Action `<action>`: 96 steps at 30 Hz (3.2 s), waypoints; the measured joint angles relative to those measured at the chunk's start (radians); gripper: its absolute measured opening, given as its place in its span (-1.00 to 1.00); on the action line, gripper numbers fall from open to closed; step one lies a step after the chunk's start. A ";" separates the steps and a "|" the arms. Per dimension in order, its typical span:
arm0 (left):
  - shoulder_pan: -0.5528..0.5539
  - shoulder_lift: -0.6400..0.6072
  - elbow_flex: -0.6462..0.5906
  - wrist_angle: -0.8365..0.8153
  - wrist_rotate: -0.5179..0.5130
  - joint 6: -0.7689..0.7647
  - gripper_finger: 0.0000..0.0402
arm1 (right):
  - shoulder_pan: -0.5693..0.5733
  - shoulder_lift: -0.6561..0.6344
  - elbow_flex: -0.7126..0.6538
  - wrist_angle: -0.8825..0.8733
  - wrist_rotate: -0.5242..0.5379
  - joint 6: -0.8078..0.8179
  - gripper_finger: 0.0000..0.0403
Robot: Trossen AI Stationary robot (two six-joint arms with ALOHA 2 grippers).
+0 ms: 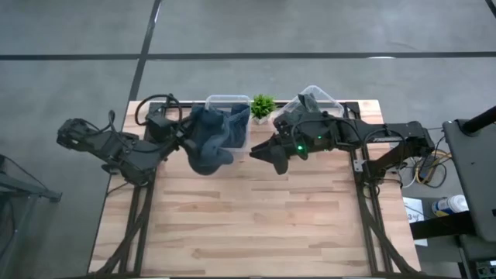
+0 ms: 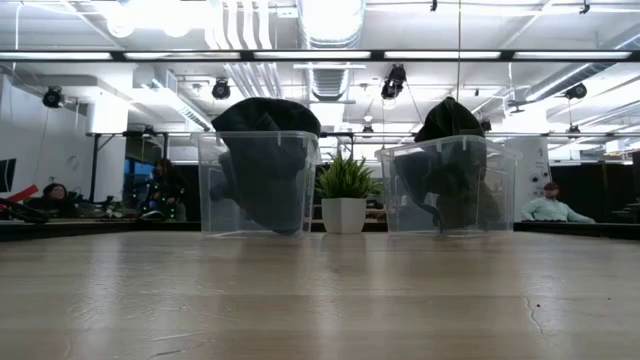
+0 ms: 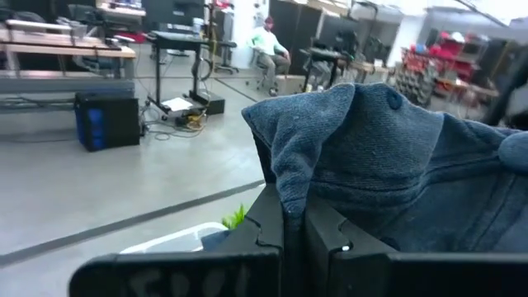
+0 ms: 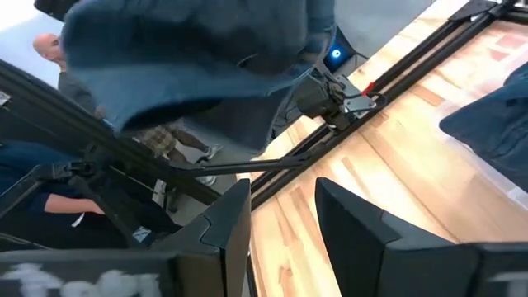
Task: Pick & Place hat
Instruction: Put the blue cap in the left transparent bin
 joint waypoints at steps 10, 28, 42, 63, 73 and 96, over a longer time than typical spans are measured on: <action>0.034 0.050 0.000 0.019 -0.084 -0.133 -0.95 | 0.041 -0.050 0.000 0.065 0.003 -0.084 -0.37; 0.230 0.265 -0.002 0.056 0.006 -0.200 -0.95 | 0.085 -0.110 0.000 0.082 0.002 -0.170 -0.37; 0.384 0.392 -0.068 0.060 -0.036 -0.282 -0.95 | 0.085 -0.111 0.000 0.082 0.002 -0.159 -0.37; 0.559 0.365 -0.340 0.107 -0.103 -0.574 -0.93 | 0.085 -0.111 0.000 0.062 -0.001 -0.159 -0.37; 0.584 0.368 -0.378 0.135 0.035 -0.384 -0.94 | 0.084 -0.111 0.000 0.060 -0.001 -0.168 -0.37; 0.604 0.375 -0.374 0.255 0.284 0.097 -0.92 | 0.085 -0.109 -0.001 0.051 0.002 -0.181 -0.37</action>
